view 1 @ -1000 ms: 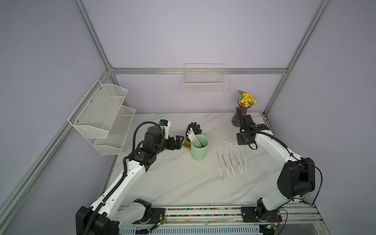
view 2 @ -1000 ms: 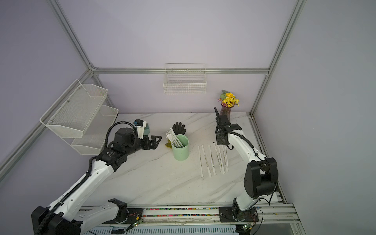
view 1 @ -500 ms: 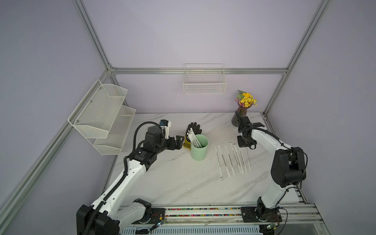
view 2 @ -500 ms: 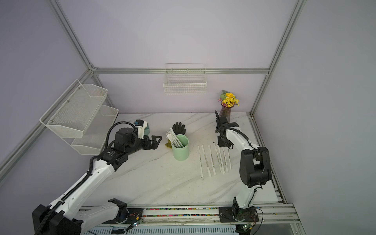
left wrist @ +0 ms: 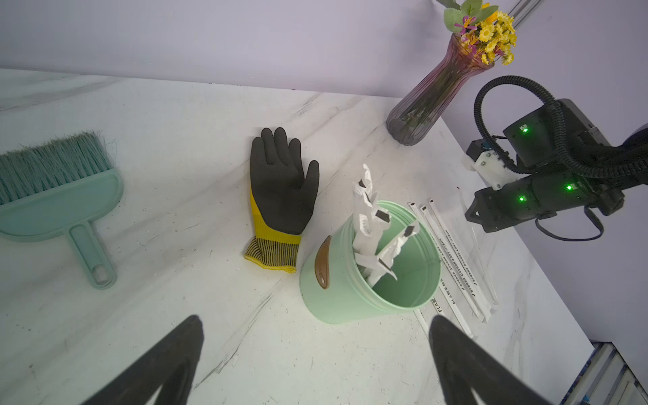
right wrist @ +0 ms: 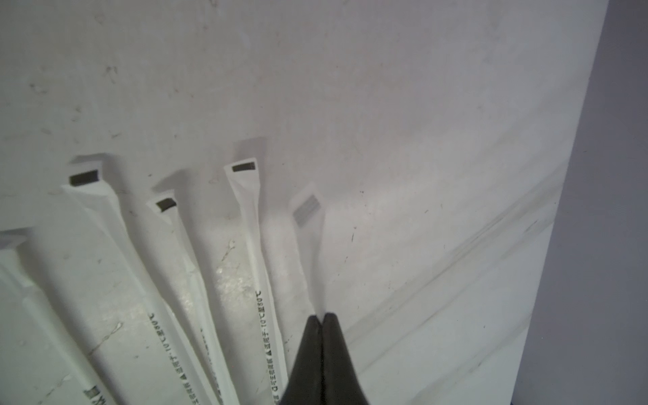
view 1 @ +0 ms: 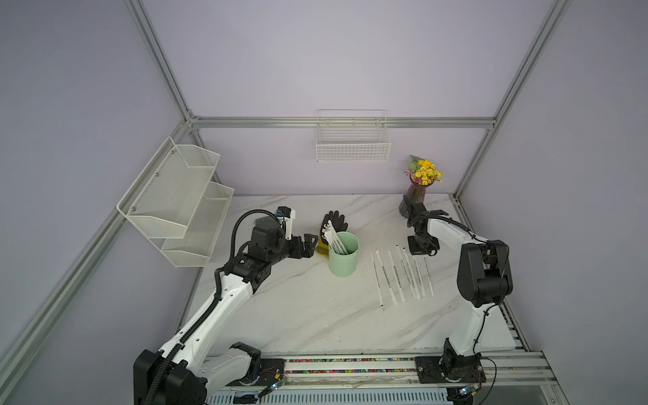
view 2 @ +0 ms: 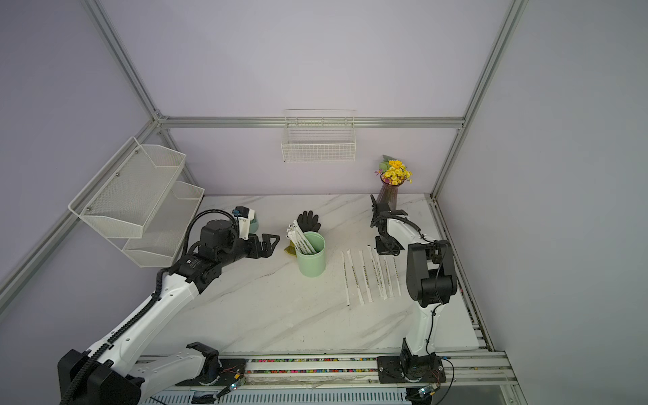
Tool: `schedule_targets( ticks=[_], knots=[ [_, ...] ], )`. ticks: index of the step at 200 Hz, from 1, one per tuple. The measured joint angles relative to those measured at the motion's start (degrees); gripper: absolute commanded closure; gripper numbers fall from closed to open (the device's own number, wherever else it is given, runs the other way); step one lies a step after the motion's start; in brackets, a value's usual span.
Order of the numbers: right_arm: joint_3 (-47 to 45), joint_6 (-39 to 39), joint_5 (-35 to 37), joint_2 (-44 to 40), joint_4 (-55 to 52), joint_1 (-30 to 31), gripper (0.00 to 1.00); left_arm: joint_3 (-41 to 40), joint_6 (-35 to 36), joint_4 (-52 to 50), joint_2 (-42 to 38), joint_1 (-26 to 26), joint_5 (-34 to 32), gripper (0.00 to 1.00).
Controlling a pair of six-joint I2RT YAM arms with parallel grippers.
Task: Take the straws out of the storage container
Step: Place the straw at the center of the board.
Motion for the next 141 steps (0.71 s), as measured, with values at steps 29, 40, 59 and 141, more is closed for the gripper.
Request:
schedule_targets(
  ticks=[29,40,59,141],
  knots=[
    [0.79,-0.20,-0.02,2.71,-0.04,-0.33,0.92,0.00,0.02,0.00,0.00,0.00,0.00,0.00],
    [1.07,-0.24,-0.15,3.58,-0.04,-0.39,0.92,0.00,0.02,0.00,0.00,0.00,0.00,0.00],
    [1.46,-0.33,-0.39,4.92,0.09,-0.57,0.90,0.00,0.02,0.00,0.04,0.00,0.00,0.00],
    [2.16,-0.52,-0.72,5.86,0.24,-0.63,0.80,0.00,0.02,-0.04,0.28,0.00,-0.02,0.00]
  ],
)
